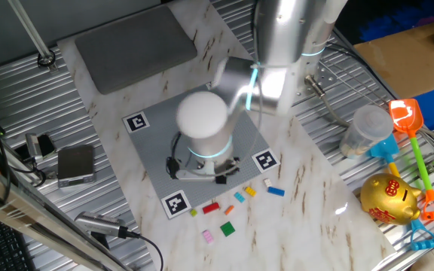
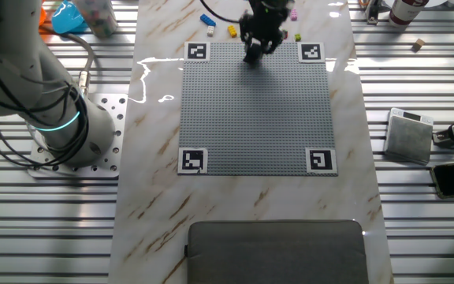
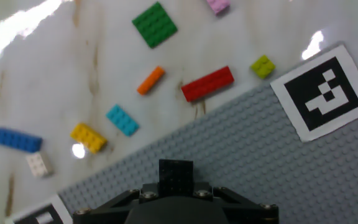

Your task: Build with small Lego blocks

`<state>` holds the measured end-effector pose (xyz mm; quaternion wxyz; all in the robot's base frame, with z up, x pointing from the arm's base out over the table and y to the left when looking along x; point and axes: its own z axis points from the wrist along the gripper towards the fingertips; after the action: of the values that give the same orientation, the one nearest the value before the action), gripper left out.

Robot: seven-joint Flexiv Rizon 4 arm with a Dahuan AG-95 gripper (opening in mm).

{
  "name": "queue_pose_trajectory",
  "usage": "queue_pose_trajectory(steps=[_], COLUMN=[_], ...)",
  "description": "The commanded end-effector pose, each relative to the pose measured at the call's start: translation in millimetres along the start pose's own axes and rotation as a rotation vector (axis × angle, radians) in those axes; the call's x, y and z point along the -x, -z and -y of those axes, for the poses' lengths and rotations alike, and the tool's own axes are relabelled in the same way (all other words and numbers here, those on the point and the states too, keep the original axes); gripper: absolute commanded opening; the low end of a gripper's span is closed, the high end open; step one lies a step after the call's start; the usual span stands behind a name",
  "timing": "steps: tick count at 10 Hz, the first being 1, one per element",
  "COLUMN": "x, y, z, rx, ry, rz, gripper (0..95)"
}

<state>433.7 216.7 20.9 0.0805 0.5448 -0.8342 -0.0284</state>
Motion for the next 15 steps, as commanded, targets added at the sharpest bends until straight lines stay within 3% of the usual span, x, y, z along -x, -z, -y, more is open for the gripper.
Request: queue_pose_trajectory(steps=[1,5,11,13,15], x=[-31.5,-37.1,-37.1,-39.7,-53.6], y=[-5.8,-6.4,-6.4,-5.7,-1.4], z=[19.3,21.5,21.5,22.9,35.4], rx=[-0.013,-0.013,-0.018,-0.018,-0.013], ry=[0.108,0.092,-0.045,0.014,0.097], rz=[-0.012,-0.015,-0.025,-0.03,-0.031], gripper=[0.0,0.0,0.0,0.0,0.0])
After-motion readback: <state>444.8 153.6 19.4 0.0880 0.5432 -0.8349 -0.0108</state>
